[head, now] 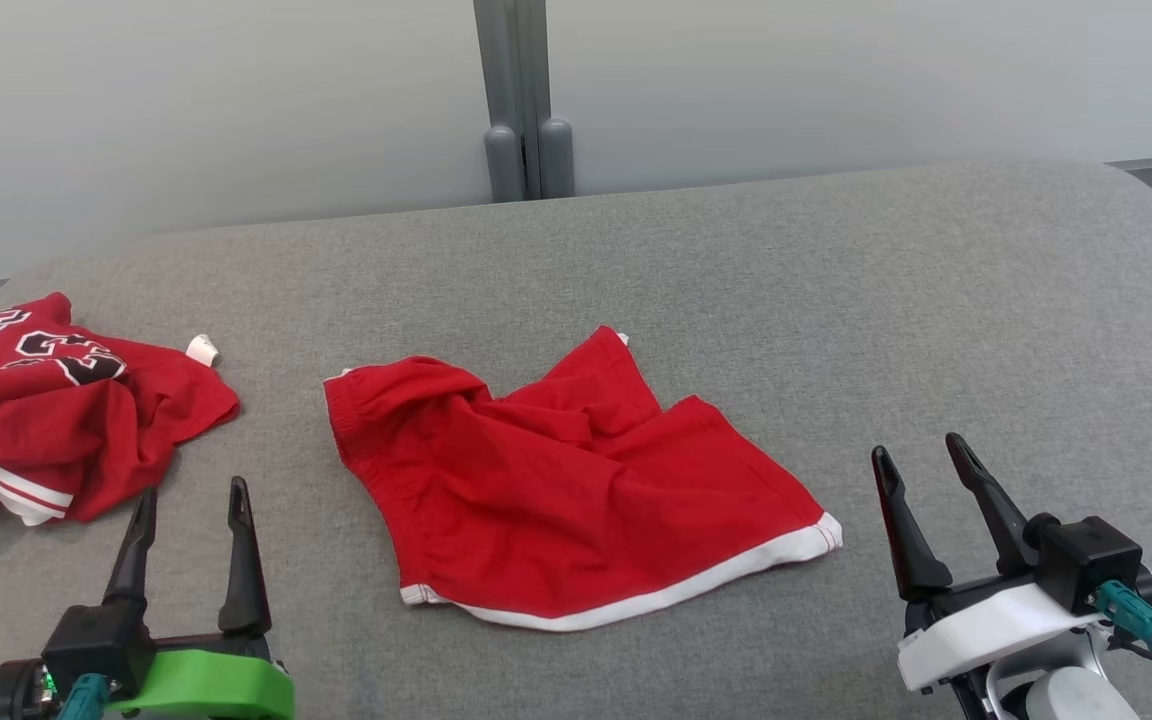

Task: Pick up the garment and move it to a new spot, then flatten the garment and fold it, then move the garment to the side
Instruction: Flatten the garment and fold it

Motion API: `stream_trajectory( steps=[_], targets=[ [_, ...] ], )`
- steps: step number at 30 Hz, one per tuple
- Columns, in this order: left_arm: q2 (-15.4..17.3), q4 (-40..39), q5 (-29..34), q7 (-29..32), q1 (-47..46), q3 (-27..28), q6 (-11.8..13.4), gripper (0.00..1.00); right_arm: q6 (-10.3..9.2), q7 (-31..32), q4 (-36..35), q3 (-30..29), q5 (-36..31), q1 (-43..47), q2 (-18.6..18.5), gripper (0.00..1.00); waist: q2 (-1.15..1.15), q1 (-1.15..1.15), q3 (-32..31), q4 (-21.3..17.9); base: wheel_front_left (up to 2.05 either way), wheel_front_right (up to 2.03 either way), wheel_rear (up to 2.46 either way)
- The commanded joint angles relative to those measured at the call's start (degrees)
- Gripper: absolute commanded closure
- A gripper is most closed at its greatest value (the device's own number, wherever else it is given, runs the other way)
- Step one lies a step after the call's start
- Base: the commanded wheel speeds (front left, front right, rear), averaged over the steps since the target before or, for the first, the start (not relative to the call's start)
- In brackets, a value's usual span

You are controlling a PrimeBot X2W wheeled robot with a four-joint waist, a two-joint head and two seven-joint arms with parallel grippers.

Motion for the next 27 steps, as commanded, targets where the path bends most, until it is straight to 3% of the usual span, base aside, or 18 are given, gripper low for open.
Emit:
stream_trajectory(
  steps=[1, 11, 27],
  targets=[
    [-0.2, -0.2, -0.6, 0.0, 1.1, -0.5, -0.5, 0.00, -0.02, -0.2, -0.4, -0.3, -0.5, 1.1, -0.2, 0.00, 0.00, 0.00, -0.1, 0.0, 0.00, 0.00, 0.00],
    [1.5, 0.6, -0.1, 0.0, 3.0, -4.0, -1.6, 0.00, -0.02, -0.2, -1.1, -1.5, -1.0, 2.6, 0.3, 0.00, 0.00, 0.00, 0.2, 0.5, 0.00, 0.00, 0.00],
    [0.0, 2.5, -0.8, 0.0, 1.9, -1.6, -0.8, 0.00, -0.02, -0.2, -2.3, -1.5, -1.6, 3.1, 0.9, 0.00, 0.00, 0.00, 0.1, 0.6, 0.00, 0.00, 0.00]
  ],
)
